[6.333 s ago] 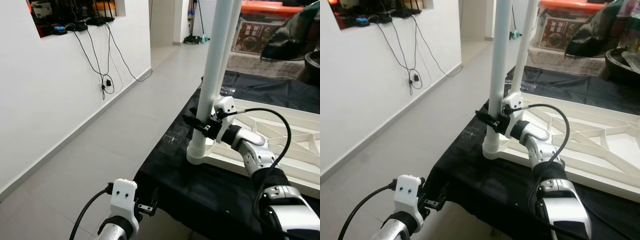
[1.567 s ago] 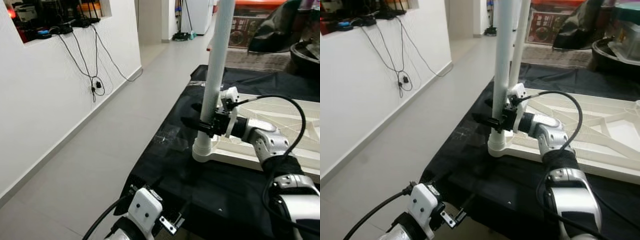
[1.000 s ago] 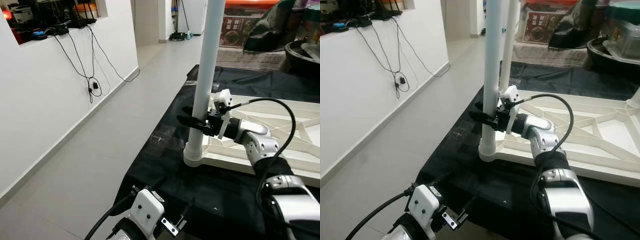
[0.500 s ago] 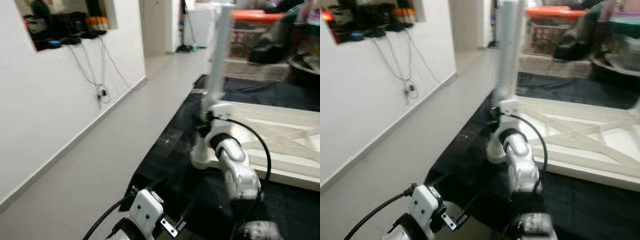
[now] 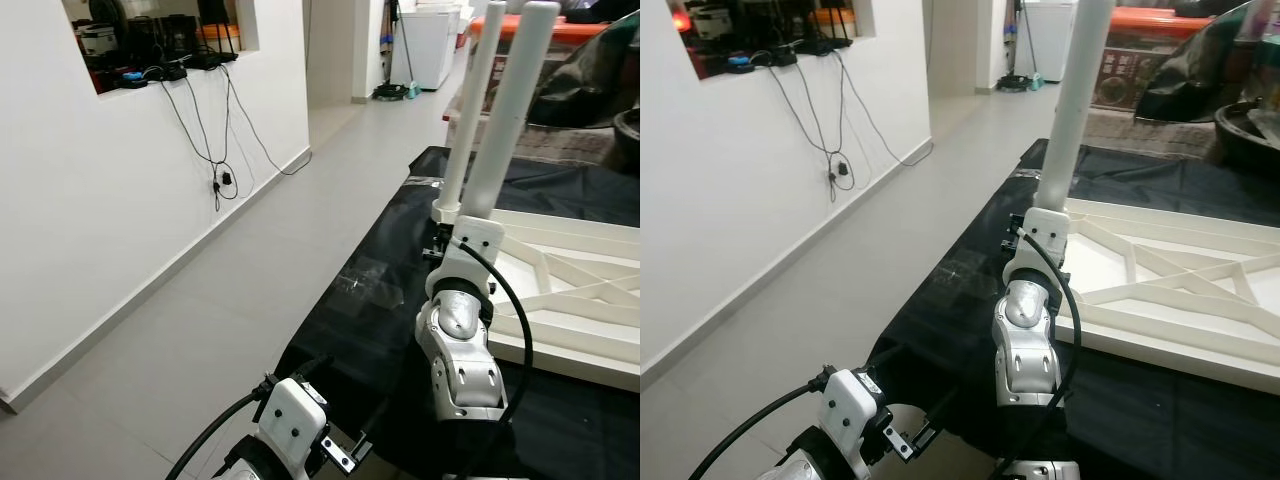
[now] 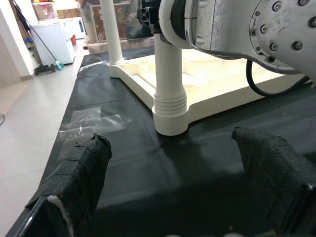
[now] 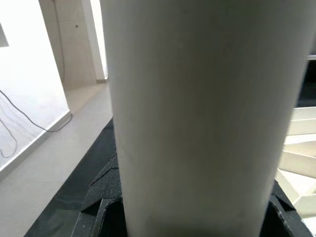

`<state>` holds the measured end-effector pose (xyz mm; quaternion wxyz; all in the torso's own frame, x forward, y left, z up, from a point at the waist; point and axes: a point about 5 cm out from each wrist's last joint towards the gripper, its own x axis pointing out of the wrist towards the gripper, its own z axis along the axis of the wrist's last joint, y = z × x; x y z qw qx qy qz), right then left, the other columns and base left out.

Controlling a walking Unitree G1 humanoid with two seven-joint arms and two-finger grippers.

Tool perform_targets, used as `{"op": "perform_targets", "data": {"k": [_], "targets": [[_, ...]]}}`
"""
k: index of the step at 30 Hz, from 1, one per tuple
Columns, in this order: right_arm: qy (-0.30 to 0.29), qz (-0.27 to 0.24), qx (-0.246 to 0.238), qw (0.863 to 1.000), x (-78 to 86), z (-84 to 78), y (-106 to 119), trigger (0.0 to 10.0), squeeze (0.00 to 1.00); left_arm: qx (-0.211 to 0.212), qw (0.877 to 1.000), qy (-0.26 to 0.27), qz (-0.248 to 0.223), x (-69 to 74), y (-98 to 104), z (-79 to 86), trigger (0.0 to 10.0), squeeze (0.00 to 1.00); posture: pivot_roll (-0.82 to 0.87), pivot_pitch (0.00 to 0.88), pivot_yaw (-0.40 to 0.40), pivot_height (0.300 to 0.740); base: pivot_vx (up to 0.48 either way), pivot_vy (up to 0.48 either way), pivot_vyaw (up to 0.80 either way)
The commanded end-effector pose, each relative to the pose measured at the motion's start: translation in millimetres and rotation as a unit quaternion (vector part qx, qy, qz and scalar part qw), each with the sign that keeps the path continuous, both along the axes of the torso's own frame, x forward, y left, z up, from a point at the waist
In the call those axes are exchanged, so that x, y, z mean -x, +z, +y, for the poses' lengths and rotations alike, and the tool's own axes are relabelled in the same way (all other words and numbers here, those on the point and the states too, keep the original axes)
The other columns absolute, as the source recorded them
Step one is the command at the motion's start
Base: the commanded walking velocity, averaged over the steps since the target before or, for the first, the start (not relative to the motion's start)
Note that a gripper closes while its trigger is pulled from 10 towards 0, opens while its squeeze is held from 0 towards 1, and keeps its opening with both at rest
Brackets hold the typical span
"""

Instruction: Building children table

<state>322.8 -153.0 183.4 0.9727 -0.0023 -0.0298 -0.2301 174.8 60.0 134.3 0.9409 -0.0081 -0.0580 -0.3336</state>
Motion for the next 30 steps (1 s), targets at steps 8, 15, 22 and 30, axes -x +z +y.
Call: {"op": "perform_targets", "data": {"k": [8,15,22,30], "targets": [[0.145,0.004,-0.058,0.988,4.4,28.3,-8,10.0,1.0,-0.003,1.0,0.001,0.008,-1.0,-4,-0.3,10.0,0.0,-0.06,0.054,0.043,0.74,0.0,0.0,0.0],[0.253,-0.049,-0.033,0.966,-5.9,22.9,10,10.0,0.0,-0.002,1.0,0.0,0.01,-1.4,-4,-0.6,10.0,0.0,-0.06,0.054,0.05,0.74,0.0,0.0,0.0],[0.502,-0.017,-0.071,0.862,-11.5,28.7,12,10.0,0.0,-0.003,1.0,-0.001,0.01,-2.2,-4,-0.6,10.0,0.0,-0.07,0.049,0.051,0.74,0.0,0.0,0.0],[0.668,0.026,-0.077,0.74,-22.5,23.7,14,10.0,0.0,-0.003,1.0,-0.001,0.01,-3.2,-4,0.0,10.0,0.0,-0.06,0.043,0.046,0.74,0.0,0.0,0.0]]}}
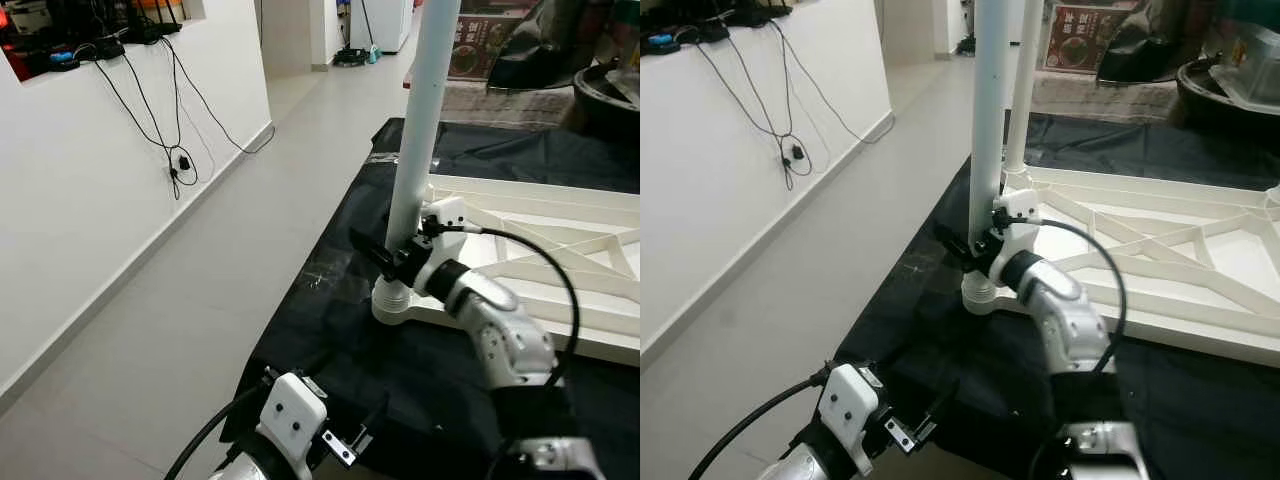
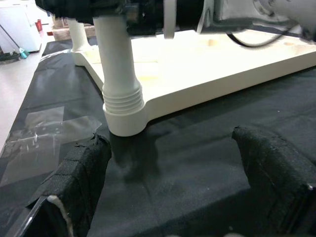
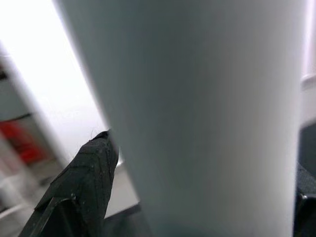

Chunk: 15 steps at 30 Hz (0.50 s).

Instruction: Building children table

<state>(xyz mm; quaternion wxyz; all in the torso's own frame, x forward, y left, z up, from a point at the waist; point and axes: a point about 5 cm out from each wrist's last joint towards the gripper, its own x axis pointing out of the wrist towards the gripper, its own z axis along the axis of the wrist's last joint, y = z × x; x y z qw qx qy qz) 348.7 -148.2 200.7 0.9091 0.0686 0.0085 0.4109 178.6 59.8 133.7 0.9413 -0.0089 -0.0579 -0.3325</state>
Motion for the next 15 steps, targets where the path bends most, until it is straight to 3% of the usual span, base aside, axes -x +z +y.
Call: {"op": "perform_targets", "data": {"k": [1,3,7,10,14,15], "targets": [[0.12,0.017,-0.025,0.992,-1.5,24.1,1,10.0,0.0,-0.003,1.0,-0.002,0.01,0.3,-4,0.3,10.0,0.0,-0.06,0.043,0.046,0.74,0.0,0.0,0.0],[0.129,0.017,-0.026,0.991,-2.3,24.8,2,10.0,0.0,-0.003,1.0,-0.002,0.01,0.2,-4,0.3,10.0,0.0,-0.06,0.043,0.046,0.74,0.0,0.0,0.0],[0.193,0.0,-0.045,0.98,-5.6,47.2,9,10.0,0.0,-0.005,1.0,-0.003,0.009,0.0,-5,-1.9,10.0,0.0,-0.06,0.031,0.027,0.74,0.0,0.0,0.0],[0.27,-0.01,-0.025,0.963,-1.3,60.9,8,10.0,0.0,-0.004,1.0,0.0,0.008,-0.5,-4,-3.6,10.0,0.0,-0.08,0.029,0.019,0.74,0.0,0.0,0.0],[0.296,-0.007,-0.007,0.955,-3.7,65.5,3,10.0,0.0,-0.002,1.0,0.001,0.009,0.1,-5,-4.0,10.0,0.0,-0.08,0.029,0.026,0.74,0.0,0.0,0.0],[0.294,-0.005,0.002,0.956,-5.7,66.4,1,0.0,0.0,-0.001,1.0,0.0,0.01,0.2,-5,-4.2,10.0,0.0,-0.08,0.029,0.026,0.74,0.0,0.0,0.0]]}}
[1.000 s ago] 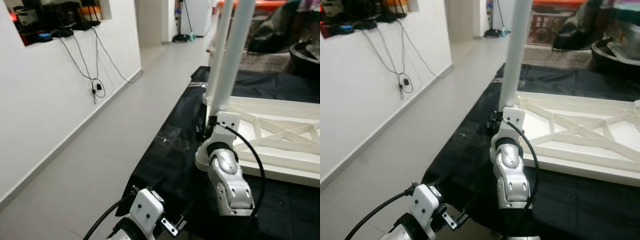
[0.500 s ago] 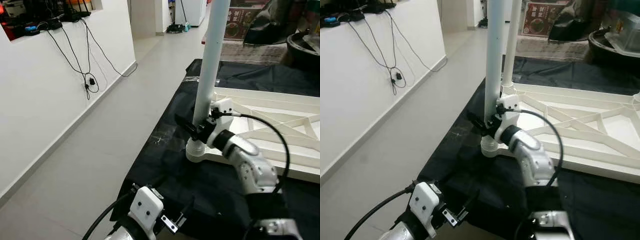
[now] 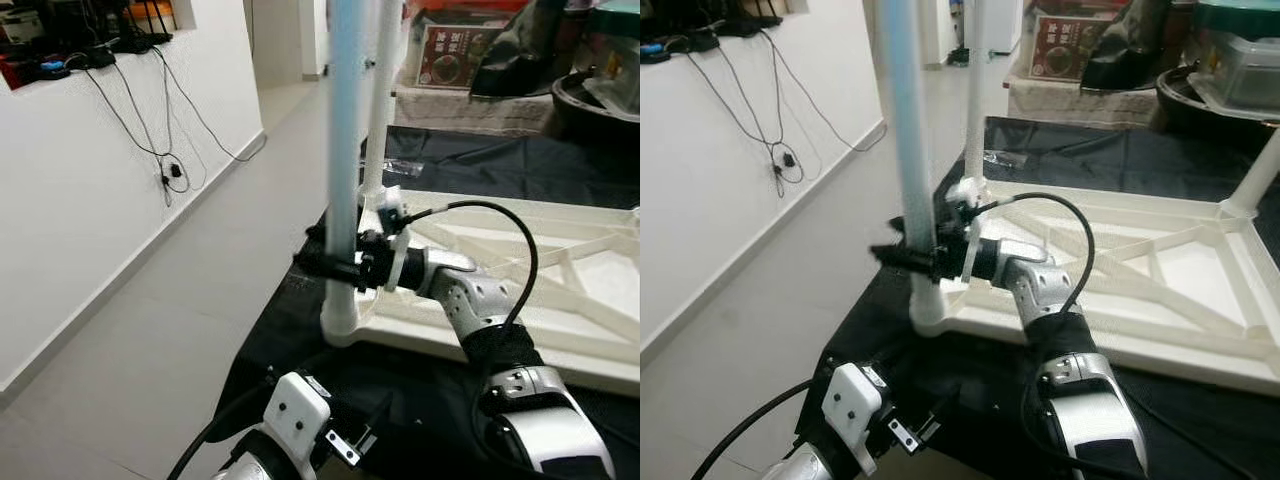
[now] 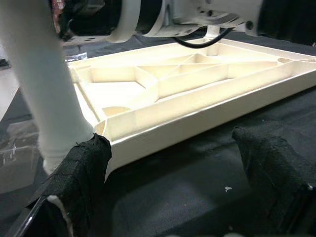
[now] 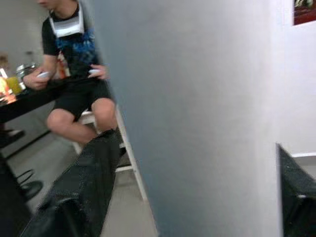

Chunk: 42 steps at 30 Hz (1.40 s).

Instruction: Building children table

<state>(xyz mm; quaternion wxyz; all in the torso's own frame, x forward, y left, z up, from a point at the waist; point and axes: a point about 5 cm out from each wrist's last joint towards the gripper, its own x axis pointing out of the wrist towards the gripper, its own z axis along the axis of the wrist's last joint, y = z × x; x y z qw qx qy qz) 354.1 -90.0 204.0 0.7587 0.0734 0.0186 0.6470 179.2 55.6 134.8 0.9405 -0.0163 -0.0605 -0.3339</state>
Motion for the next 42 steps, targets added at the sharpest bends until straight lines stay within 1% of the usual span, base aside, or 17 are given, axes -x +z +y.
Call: {"op": "perform_targets", "data": {"k": [1,9,12,13,17,20,22,23,24,26,28,29,34,35,39,40,42], "targets": [[0.018,-0.005,0.014,1.0,-0.2,8.2,-2,0.0,0.0,-0.009,1.0,0.002,0.01,0.8,-6,-0.1,10.0,0.0,-0.08,0.029,0.026,0.74,0.0,0.0,0.0],[-0.07,0.0,0.031,0.997,-11.4,4.1,-14,0.0,0.0,-0.01,1.0,0.0,0.012,2.1,-7,-0.4,10.0,0.0,-0.07,0.02,0.03,0.74,0.0,0.0,0.0],[-0.18,-0.002,0.037,0.983,-19.1,-3.5,-19,0.0,0.0,-0.01,1.0,0.0,0.012,2.4,-7,-0.2,10.0,0.0,-0.06,0.016,0.03,0.74,0.0,0.0,0.0],[-0.274,-0.007,0.056,0.96,-25.3,-11.9,-25,0.0,0.0,-0.01,1.0,0.0,0.012,2.6,-7,0.5,10.0,0.0,-0.06,0.014,0.04,0.74,0.0,0.0,0.0],[-0.343,-0.014,0.073,0.937,-25.1,-20.1,-32,0.0,0.0,-0.011,1.0,0.0,0.013,3.1,-8,0.7,10.0,0.0,-0.05,0.016,0.044,0.74,0.0,0.0,0.0],[-0.558,0.01,0.077,0.826,-18.3,-49.4,-44,0.0,0.0,-0.011,1.0,0.001,0.013,2.2,-8,2.0,10.0,0.0,-0.05,0.014,0.038,0.74,0.0,0.0,0.0],[-0.636,0.011,0.079,0.768,-6.8,-61.3,-46,0.0,0.0,-0.011,1.0,0.001,0.013,1.9,-8,2.4,10.0,0.0,-0.06,0.018,0.039,0.74,0.0,0.0,0.0],[-0.636,0.011,0.079,0.768,-6.8,-61.3,-46,0.0,0.0,-0.011,1.0,0.001,0.013,1.9,-8,2.4,10.0,0.0,-0.06,0.018,0.039,0.74,0.0,0.0,0.0],[-0.672,0.017,0.077,0.736,0.2,-66.2,-46,0.0,0.0,-0.011,1.0,0.001,0.013,1.7,-8,2.6,10.0,0.0,-0.06,0.018,0.039,0.74,0.0,0.0,0.0],[-0.672,0.017,0.077,0.736,0.2,-66.2,-46,0.0,0.0,-0.011,1.0,0.001,0.013,1.7,-8,2.6,10.0,0.0,-0.06,0.018,0.039,0.74,0.0,0.0,0.0],[-0.74,0.04,0.074,0.668,15.0,-68.3,-46,0.0,0.0,-0.012,1.0,0.001,0.012,1.7,-8,2.8,10.0,0.0,-0.06,0.018,0.039,0.74,0.0,0.0,0.0],[-0.752,0.048,0.074,0.653,18.2,-64.9,-47,0.0,0.0,-0.012,1.0,0.001,0.012,1.4,-7,2.8,10.0,0.0,-0.05,0.02,0.036,0.74,0.0,0.0,0.0],[-0.766,0.06,0.07,0.636,23.0,-45.9,-47,0.0,0.0,-0.012,1.0,0.002,0.011,0.6,-7,2.9,10.0,0.0,-0.05,0.023,0.034,0.74,0.0,0.0,0.0],[-0.758,0.057,0.068,0.646,23.3,-40.0,-46,10.0,0.0,-0.012,1.0,0.003,0.011,0.5,-7,3.0,10.0,0.0,-0.05,0.023,0.034,0.74,0.0,0.0,0.0],[-0.733,0.036,0.064,0.676,23.5,-31.7,-42,10.0,0.0,-0.012,1.0,0.004,0.011,0.4,-7,2.9,10.0,0.0,-0.05,0.026,0.031,0.74,0.0,0.0,0.0],[-0.713,0.025,0.047,0.699,22.7,-29.0,-39,10.0,1.0,-0.011,1.0,0.004,0.011,0.4,-7,2.8,10.0,0.0,-0.05,0.026,0.031,0.74,0.0,0.0,0.0],[-0.713,0.025,0.047,0.699,22.7,-29.0,-39,10.0,1.0,-0.011,1.0,0.004,0.011,0.4,-7,2.8,10.0,0.0,-0.05,0.026,0.031,0.74,0.0,0.0,0.0]]}}
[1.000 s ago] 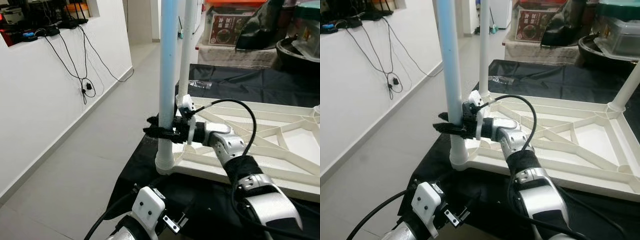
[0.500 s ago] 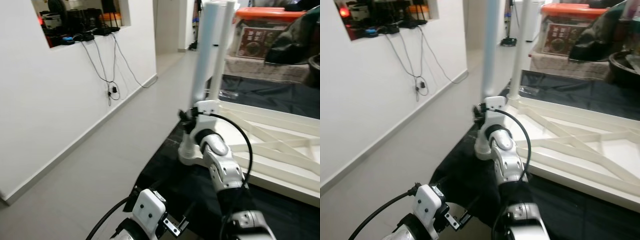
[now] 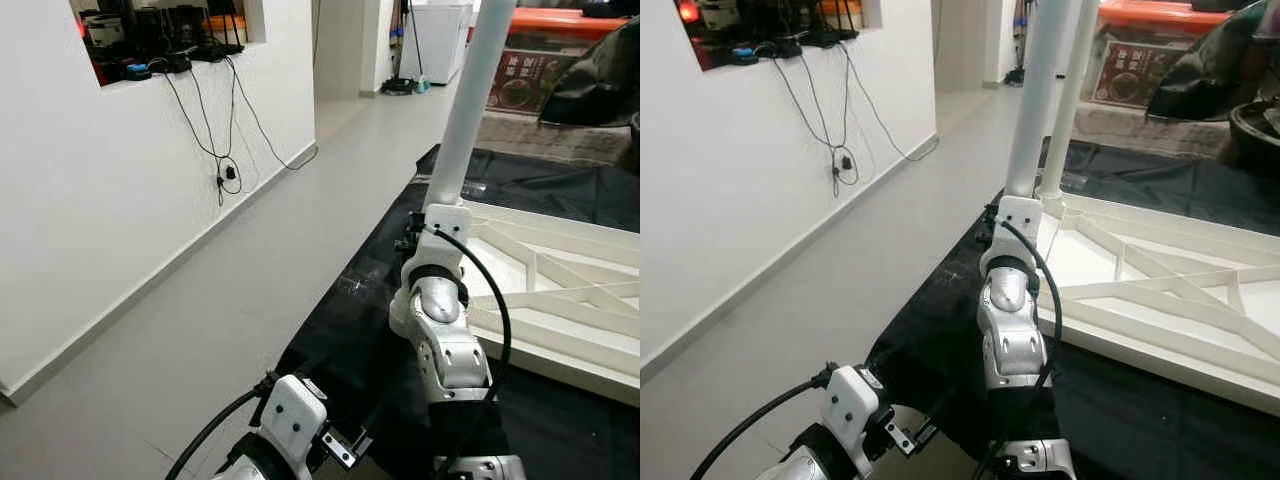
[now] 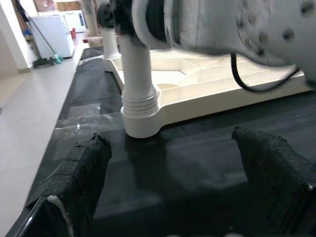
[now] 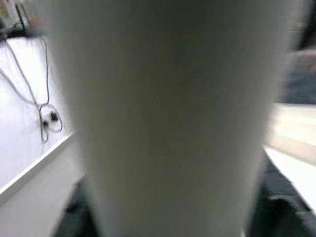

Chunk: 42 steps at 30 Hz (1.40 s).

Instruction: Building children table

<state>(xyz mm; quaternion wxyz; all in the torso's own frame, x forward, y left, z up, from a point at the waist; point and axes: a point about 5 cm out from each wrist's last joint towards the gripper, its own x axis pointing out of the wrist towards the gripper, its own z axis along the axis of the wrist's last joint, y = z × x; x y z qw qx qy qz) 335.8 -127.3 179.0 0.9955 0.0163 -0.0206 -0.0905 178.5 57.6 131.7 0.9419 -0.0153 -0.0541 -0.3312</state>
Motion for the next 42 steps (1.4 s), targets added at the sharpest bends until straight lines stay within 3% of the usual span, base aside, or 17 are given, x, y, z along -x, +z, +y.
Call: {"op": "perform_targets", "data": {"k": [1,3,4,9,11,12,13,14,15,28,29,30,31,33,39,40,42], "targets": [[0.017,0.011,-0.029,0.999,3.6,8.7,-11,10.0,1.0,-0.008,1.0,0.001,0.006,-0.4,-4,0.8,10.0,0.0,-0.05,0.026,0.031,0.74,0.0,0.0,0.0],[0.066,-0.015,-0.044,0.997,0.8,12.7,-4,10.0,1.0,-0.008,1.0,0.0,0.007,-0.4,-4,0.7,10.0,0.0,-0.05,0.026,0.031,0.74,0.0,0.0,0.0],[0.104,-0.023,-0.057,0.993,-1.3,16.1,-1,10.0,0.0,-0.007,1.0,0.0,0.007,-0.7,-4,0.5,10.0,0.0,-0.06,0.03,0.032,0.74,0.0,0.0,0.0],[0.213,-0.03,-0.083,0.973,-5.1,24.5,3,10.0,0.0,-0.007,1.0,0.0,0.008,-1.2,-4,0.2,10.0,0.0,-0.06,0.03,0.032,0.74,0.0,0.0,0.0],[0.277,-0.024,-0.095,0.956,-5.2,28.5,3,10.0,0.0,-0.006,1.0,0.0,0.007,-1.2,-4,0.2,10.0,0.0,-0.06,0.03,0.032,0.74,0.0,0.0,0.0],[0.374,-0.005,-0.106,0.921,-2.3,33.3,2,10.0,0.0,-0.006,1.0,0.0,0.008,-1.3,-4,0.1,10.0,0.0,-0.06,0.03,0.032,0.74,0.0,0.0,0.0],[0.374,-0.005,-0.106,0.921,-2.3,33.3,2,10.0,0.0,-0.006,1.0,0.0,0.008,-1.3,-4,0.1,10.0,0.0,-0.06,0.03,0.032,0.74,0.0,0.0,0.0],[0.479,0.013,-0.089,0.873,3.2,35.5,1,10.0,0.0,-0.006,1.0,0.0,0.008,-1.6,-4,-0.1,10.0,0.0,-0.06,0.029,0.031,0.74,0.0,0.0,0.0],[0.6,0.051,-0.056,0.797,9.3,35.1,-1,10.0,0.0,-0.006,1.0,0.0,0.008,-2.2,-5,-0.1,10.0,0.0,-0.06,0.029,0.031,0.74,0.0,0.0,0.0],[0.67,0.028,-0.027,0.741,-8.7,49.1,12,10.0,0.0,-0.006,1.0,0.003,0.009,-3.0,-5,0.4,10.0,0.0,-0.04,0.025,0.022,0.74,0.0,0.0,0.0],[0.682,0.022,-0.031,0.73,-9.5,53.4,14,3.6,0.0,-0.006,1.0,0.004,0.009,-3.0,-5,0.5,10.0,0.0,-0.04,0.025,0.021,0.74,0.0,0.0,0.0],[0.69,0.019,-0.035,0.723,-9.6,56.1,16,3.6,0.0,-0.006,1.0,0.004,0.01,-2.9,-5,0.5,10.0,0.0,-0.04,0.025,0.021,0.74,0.0,0.0,0.0],[0.707,0.023,-0.041,0.706,-7.5,56.9,15,0.0,0.0,-0.005,1.0,0.005,0.01,-2.8,-5,0.5,10.0,0.0,-0.03,0.024,0.018,0.74,0.0,0.0,0.0],[0.718,0.027,-0.045,0.694,-5.9,56.8,14,0.0,0.0,-0.005,1.0,0.005,0.01,-2.6,-6,0.5,10.0,0.0,-0.03,0.024,0.018,0.74,0.0,0.0,0.0],[0.635,0.042,-0.02,0.771,-18.7,54.2,5,0.0,0.0,-0.003,1.0,0.006,0.011,-2.4,-6,0.6,10.0,0.0,-0.03,0.024,0.018,0.74,0.0,0.0,0.0],[0.575,0.049,0.001,0.816,-26.5,49.2,-1,0.0,0.0,-0.003,1.0,0.006,0.011,-2.1,-6,0.4,10.0,0.0,-0.05,0.019,0.017,0.74,0.0,0.0,0.0],[0.575,0.049,0.001,0.816,-26.5,49.2,-1,0.0,0.0,-0.003,1.0,0.006,0.011,-2.1,-6,0.4,10.0,0.0,-0.05,0.019,0.017,0.74,0.0,0.0,0.0]]}}
